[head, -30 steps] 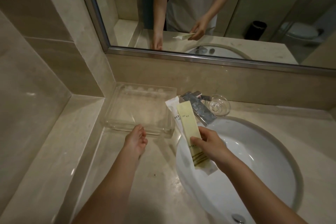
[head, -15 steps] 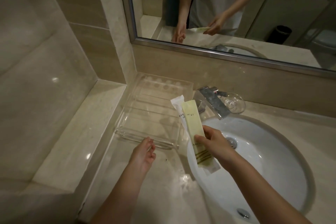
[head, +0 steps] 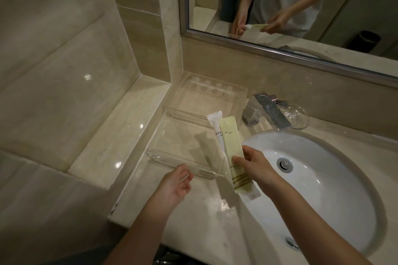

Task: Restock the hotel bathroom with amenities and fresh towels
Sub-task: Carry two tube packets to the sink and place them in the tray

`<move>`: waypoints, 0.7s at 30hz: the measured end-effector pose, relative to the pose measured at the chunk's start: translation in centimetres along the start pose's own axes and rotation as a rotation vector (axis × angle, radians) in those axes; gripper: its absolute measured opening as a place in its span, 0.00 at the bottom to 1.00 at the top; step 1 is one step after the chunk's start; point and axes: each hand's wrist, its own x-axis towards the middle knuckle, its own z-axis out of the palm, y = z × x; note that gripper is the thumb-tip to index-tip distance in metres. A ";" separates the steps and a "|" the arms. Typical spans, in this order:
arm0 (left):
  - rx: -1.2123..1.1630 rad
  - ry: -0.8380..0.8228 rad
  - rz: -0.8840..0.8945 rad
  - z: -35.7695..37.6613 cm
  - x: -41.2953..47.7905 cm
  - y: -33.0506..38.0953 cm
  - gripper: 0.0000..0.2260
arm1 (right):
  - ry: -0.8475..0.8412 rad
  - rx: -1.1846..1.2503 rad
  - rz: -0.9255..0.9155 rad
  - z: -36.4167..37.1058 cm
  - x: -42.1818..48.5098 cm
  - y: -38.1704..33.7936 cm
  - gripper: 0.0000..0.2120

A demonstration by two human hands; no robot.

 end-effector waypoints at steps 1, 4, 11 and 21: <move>0.001 0.022 -0.004 -0.2 -0.1 0.2 0.06 | 0.000 0.007 0.002 0.2 0.0 0.1 0.13; 0.047 0.110 0.016 -0.7 -0.3 0.7 0.06 | -0.005 0.010 0.008 0.7 0.0 0.3 0.11; 0.303 -0.036 0.195 1.1 -2.0 2.8 0.04 | -0.074 0.013 -0.031 2.0 -0.1 -0.3 0.11; 0.397 -0.169 0.362 3.3 -1.9 3.2 0.05 | -0.171 0.010 -0.027 2.6 0.5 -1.1 0.12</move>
